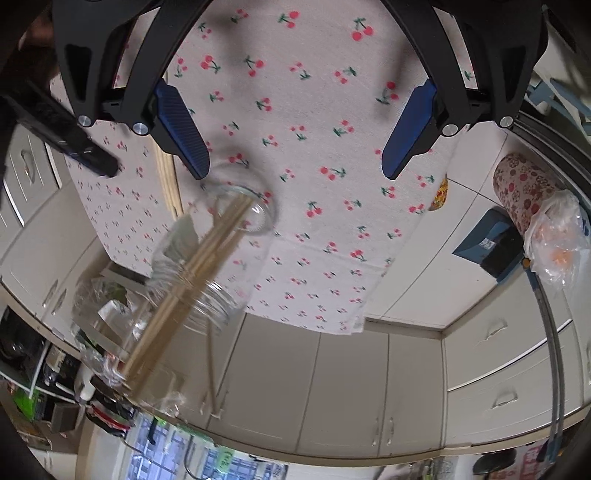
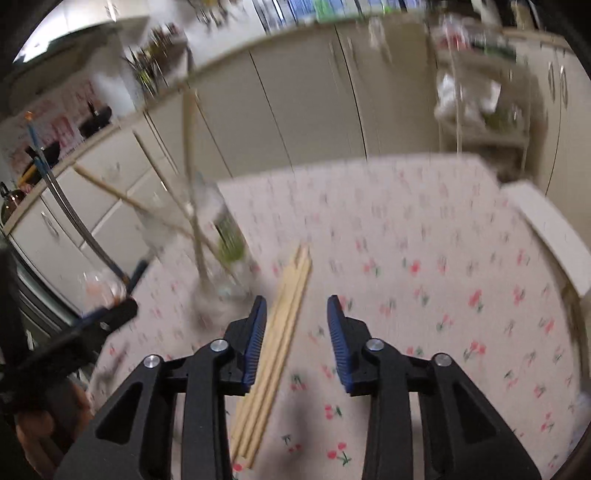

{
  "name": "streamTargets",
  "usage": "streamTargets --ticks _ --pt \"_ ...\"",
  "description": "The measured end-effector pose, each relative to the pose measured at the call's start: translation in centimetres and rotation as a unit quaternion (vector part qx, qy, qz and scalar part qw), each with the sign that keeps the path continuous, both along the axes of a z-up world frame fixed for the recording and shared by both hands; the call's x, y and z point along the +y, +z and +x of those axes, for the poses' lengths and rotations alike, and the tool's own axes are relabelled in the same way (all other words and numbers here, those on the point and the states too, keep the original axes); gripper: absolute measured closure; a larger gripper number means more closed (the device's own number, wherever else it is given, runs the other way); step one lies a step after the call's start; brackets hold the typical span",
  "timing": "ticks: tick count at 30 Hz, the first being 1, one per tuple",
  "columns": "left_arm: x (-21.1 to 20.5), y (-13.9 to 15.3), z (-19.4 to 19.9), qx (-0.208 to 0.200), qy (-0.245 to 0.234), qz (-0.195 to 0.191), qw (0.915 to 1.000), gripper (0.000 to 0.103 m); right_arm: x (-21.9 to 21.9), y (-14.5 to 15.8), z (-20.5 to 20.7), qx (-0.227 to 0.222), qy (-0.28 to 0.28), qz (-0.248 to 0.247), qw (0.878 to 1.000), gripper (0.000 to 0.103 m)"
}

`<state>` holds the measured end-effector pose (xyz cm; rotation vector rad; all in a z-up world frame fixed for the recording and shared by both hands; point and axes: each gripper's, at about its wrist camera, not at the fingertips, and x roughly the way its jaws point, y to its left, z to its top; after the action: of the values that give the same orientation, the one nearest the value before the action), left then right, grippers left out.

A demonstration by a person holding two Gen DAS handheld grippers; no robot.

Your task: Organize utensils

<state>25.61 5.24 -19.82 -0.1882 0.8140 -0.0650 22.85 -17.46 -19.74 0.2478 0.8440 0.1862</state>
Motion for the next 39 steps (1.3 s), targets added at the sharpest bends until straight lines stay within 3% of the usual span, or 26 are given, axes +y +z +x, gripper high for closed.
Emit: streamTargets --ticks 9,20,24,39 --pt "-1.0 -0.2 -0.3 0.013 -0.016 0.011 0.9997 0.012 1.9 -2.5 2.2 0.047 0.019 -0.058 0.997 0.075" --pt "-2.3 -0.6 0.0 0.022 -0.027 0.017 0.9993 0.012 3.1 -2.5 2.6 0.046 0.045 -0.102 0.993 0.078" --pt "-2.8 -0.4 -0.1 0.02 -0.032 0.019 0.9991 0.012 2.6 -2.4 2.7 0.056 0.049 -0.113 0.991 0.091" --pt "-4.2 -0.5 0.0 0.03 -0.049 0.024 0.9981 0.012 -1.3 -2.4 1.6 0.082 0.03 -0.077 0.993 0.096"
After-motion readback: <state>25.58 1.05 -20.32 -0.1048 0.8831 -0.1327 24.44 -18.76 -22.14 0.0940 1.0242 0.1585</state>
